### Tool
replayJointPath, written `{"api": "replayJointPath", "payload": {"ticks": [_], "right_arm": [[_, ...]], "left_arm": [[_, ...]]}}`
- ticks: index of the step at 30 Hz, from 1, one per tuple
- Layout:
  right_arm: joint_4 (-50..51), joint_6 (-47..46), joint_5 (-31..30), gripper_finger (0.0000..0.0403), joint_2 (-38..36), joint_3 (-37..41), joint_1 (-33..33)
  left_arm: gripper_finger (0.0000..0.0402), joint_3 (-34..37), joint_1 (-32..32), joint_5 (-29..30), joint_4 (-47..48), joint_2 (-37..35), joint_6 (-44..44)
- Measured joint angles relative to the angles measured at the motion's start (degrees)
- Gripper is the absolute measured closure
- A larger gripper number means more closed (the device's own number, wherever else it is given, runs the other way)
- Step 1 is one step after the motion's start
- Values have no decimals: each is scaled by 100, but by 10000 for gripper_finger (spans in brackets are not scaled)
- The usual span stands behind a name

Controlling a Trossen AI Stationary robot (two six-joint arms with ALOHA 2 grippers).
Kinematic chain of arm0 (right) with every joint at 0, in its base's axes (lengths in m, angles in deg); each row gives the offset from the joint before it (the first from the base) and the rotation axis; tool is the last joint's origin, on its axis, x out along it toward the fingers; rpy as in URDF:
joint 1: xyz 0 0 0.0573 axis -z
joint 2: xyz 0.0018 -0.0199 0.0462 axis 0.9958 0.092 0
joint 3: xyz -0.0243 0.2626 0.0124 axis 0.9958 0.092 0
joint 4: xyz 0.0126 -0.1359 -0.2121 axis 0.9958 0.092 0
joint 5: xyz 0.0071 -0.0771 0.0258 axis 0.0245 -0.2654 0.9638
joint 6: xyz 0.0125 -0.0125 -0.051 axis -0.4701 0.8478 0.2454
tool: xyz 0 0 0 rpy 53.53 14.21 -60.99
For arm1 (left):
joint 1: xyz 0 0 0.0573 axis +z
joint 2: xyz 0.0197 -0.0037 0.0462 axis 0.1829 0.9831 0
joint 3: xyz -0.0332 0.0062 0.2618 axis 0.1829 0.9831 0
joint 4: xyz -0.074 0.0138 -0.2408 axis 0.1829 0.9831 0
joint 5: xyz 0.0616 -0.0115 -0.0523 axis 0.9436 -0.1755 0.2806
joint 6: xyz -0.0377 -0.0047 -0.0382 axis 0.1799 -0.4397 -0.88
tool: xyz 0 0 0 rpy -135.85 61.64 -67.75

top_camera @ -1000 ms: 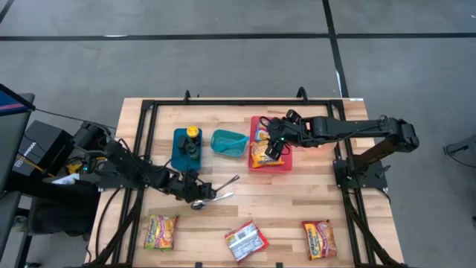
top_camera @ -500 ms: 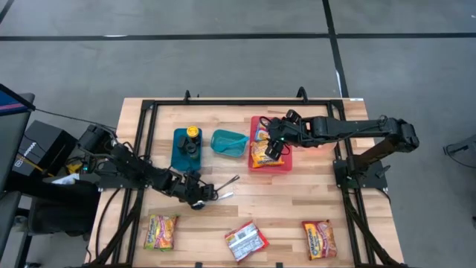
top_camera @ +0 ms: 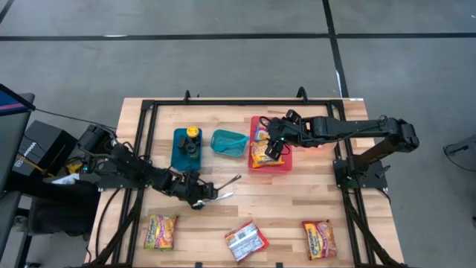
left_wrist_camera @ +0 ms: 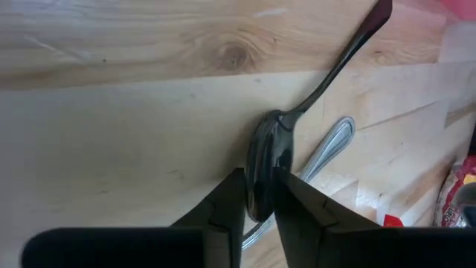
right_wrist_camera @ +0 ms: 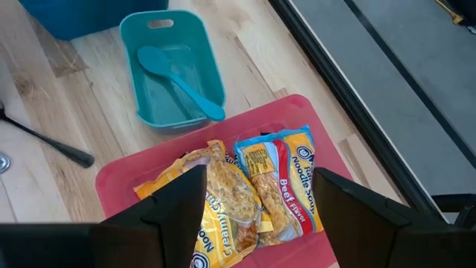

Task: Pick & Place Food Item
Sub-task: Put the black spoon into the green bin

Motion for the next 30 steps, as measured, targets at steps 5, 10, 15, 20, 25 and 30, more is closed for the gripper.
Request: {"api": "replayJointPath", "payload": {"ticks": [5, 10, 15, 20, 25, 30], "right_arm": [[0, -2, 0, 163, 0, 0, 0], [0, -3, 0, 163, 0, 0, 2], [0, -6, 0, 163, 0, 0, 2], [1, -7, 0, 163, 0, 0, 2], [2, -7, 0, 163, 0, 0, 2], [4, -4, 2, 163, 0, 0, 2]], "left_arm": [[366, 0, 0, 7, -11, 0, 14], [391, 0, -2, 54, -37, 0, 35], [396, 0, -2, 103, -39, -2, 170], [397, 0, -13, 106, -37, -2, 308], [398, 0, -13, 121, -45, -2, 466], [399, 0, -13, 117, -78, -2, 606]]}}
